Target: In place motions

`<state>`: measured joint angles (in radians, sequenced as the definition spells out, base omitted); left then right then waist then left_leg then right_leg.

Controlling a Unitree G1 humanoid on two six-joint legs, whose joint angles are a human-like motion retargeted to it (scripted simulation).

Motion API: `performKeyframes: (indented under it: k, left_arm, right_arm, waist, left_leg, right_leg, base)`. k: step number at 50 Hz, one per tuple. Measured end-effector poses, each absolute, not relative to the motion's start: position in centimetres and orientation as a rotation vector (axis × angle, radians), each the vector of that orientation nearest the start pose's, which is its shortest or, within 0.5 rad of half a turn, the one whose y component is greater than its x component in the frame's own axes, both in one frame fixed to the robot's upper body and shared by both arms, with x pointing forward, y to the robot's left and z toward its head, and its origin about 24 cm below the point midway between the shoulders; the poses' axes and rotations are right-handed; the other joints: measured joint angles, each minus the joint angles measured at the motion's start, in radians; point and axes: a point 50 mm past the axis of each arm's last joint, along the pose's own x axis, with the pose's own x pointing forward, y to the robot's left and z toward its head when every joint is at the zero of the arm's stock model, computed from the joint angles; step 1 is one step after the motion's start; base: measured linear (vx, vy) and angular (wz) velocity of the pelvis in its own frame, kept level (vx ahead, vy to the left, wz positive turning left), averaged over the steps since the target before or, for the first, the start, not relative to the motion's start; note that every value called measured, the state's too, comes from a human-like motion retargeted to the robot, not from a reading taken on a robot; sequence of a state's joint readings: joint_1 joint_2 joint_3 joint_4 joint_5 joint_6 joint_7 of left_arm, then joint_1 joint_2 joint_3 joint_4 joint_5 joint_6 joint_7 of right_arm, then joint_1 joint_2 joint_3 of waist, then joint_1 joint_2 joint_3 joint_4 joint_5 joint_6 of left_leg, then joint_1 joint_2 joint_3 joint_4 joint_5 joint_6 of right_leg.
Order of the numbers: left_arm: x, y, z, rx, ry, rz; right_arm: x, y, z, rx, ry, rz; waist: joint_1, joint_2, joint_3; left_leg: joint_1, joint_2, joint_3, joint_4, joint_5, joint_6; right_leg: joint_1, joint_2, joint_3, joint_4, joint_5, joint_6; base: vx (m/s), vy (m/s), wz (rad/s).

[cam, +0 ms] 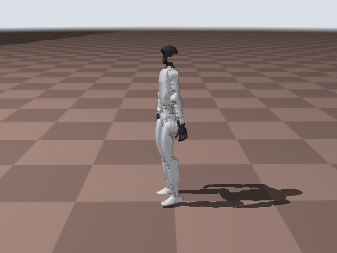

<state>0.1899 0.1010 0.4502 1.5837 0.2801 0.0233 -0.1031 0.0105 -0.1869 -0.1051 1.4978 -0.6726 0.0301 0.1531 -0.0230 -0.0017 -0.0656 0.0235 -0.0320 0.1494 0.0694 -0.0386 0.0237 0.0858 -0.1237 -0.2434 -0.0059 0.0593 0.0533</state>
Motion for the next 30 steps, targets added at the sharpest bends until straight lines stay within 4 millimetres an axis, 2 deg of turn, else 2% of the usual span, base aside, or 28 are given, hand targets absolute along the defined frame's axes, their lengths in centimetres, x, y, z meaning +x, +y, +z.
performKeyframes:
  k: [4,8,12,16,22,27,30]
  left_arm:
    - [-8.7,17.1,-17.1,-0.285,1.781,0.225]
    - [-9.6,15.9,-16.9,-0.344,1.802,0.232]
    - [-9.3,14.9,-17.0,-0.421,1.785,0.269]
    - [-8.5,14.3,-17.2,-0.478,1.758,0.309]
    - [-7.5,15.5,-17.5,-0.362,1.75,0.229]
    - [-6.0,17.2,-17.7,-0.192,1.714,0.218]
    - [-5.1,17.7,-17.8,-0.161,1.687,0.211]
  right_arm:
    - [3.0,-21.3,-17.6,-0.449,1.525,0.405]
    - [3.3,-20.4,-17.7,-0.349,1.504,0.386]
    - [3.3,-20.0,-17.7,-0.319,1.51,0.392]
    - [2.8,-20.2,-17.7,-0.381,1.532,0.421]
    - [1.0,-20.9,-17.7,-0.487,1.593,0.465]
    - [0.2,-20.8,-17.7,-0.453,1.596,0.415]
    - [-0.1,-20.8,-17.7,-0.41,1.608,0.374]
  waist:
    - [-0.014,0.015,0.004]
    - [0.002,0.016,-0.003]
    - [0.012,0.011,0.015]
    - [0.015,0.017,0.029]
    - [-0.008,0.012,0.021]
    - [-0.009,0.008,0.028]
    - [-0.009,0.008,0.027]
  left_leg:
    - [-0.002,-0.008,-0.045,-0.029,0.03,-0.004]
    - [-0.015,-0.015,-0.064,-0.031,0.04,-0.005]
    - [-0.015,-0.027,-0.073,-0.032,0.045,0.006]
    - [-0.035,-0.032,-0.063,-0.022,0.058,0.024]
    - [-0.037,-0.019,-0.078,-0.029,0.056,0.006]
    - [-0.036,-0.015,-0.08,-0.028,0.058,0.002]
    - [-0.041,-0.013,-0.078,-0.026,0.059,0.0]
  right_leg:
    - [0.008,-0.003,-0.04,-0.005,0.001,0.006]
    - [0.002,-0.011,-0.062,-0.009,0.006,0.009]
    - [0.006,-0.014,-0.081,-0.008,0.012,0.009]
    - [0.009,-0.003,-0.077,-0.012,0.018,0.009]
    - [-0.001,-0.009,-0.09,-0.016,0.026,0.015]
    - [-0.003,-0.011,-0.093,-0.017,0.032,0.016]
    - [-0.007,-0.009,-0.091,-0.017,0.034,0.015]
  base:
    - [-0.04,0.13,0.55]
    - [-0.01,0.09,0.25]
    - [-0.04,0.03,0.08]
    - [0.0,0.0,0.0]
    - [-0.01,0.0,0.02]
    - [0.0,0.0,0.0]
    - [0.0,0.0,0.0]
